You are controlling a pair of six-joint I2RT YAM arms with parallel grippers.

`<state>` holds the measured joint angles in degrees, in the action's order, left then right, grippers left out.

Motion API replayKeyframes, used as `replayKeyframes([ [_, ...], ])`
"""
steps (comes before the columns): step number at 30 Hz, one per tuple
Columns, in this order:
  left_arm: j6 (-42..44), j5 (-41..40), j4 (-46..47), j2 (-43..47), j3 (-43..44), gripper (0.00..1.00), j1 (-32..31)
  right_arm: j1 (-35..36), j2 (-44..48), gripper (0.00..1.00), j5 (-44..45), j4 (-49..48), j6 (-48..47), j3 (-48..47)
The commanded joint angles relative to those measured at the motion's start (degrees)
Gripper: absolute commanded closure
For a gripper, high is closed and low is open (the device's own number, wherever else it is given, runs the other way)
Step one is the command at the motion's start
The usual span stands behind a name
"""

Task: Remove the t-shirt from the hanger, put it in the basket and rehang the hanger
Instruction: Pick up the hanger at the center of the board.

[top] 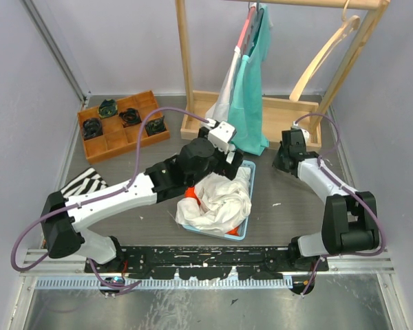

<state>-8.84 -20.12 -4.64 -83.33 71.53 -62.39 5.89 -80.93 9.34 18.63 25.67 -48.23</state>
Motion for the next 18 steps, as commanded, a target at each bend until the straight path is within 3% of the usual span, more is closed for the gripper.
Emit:
replayKeyframes([
  [1,0.18,-1.75,-0.90,2.59,-1.00,0.02,0.20,2.52,4.33,0.86,0.27,0.26,2.17,-0.93],
  [18,-0.08,-4.12,-3.37,7.59,-2.59,0.02,0.25,12.24,10.11,0.87,1.93,3.40,5.28,-3.89],
])
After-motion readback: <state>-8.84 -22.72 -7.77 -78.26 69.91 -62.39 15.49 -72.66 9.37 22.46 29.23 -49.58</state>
